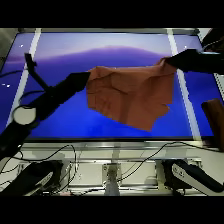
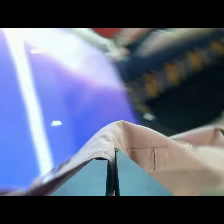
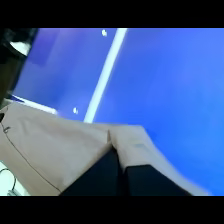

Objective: Fold the clothes and pants, and hang the long-sleeved shirts on hangers.

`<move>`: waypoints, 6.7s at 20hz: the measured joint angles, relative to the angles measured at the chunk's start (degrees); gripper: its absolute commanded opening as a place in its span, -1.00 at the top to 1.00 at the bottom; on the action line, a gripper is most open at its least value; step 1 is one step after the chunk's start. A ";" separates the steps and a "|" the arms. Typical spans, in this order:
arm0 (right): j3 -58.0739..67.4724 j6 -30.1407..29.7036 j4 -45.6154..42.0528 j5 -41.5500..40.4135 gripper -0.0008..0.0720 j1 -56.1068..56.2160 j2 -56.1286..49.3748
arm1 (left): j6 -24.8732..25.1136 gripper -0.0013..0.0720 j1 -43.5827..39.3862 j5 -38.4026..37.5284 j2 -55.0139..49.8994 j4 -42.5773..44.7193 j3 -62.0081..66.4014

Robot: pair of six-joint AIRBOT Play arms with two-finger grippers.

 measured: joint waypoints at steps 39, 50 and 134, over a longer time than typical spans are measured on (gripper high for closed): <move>-7.13 7.45 -19.87 2.03 0.90 13.14 -25.59 | -14.01 0.87 19.10 -43.85 -18.10 31.39 -4.74; -5.86 6.64 -24.13 -1.60 -0.83 13.07 -25.59 | -14.21 -0.80 17.05 -43.91 -21.09 27.21 -0.76; -2.23 23.06 -58.29 19.28 -0.98 -56.19 -6.25 | -14.21 -0.78 29.18 -47.95 -5.51 31.36 4.50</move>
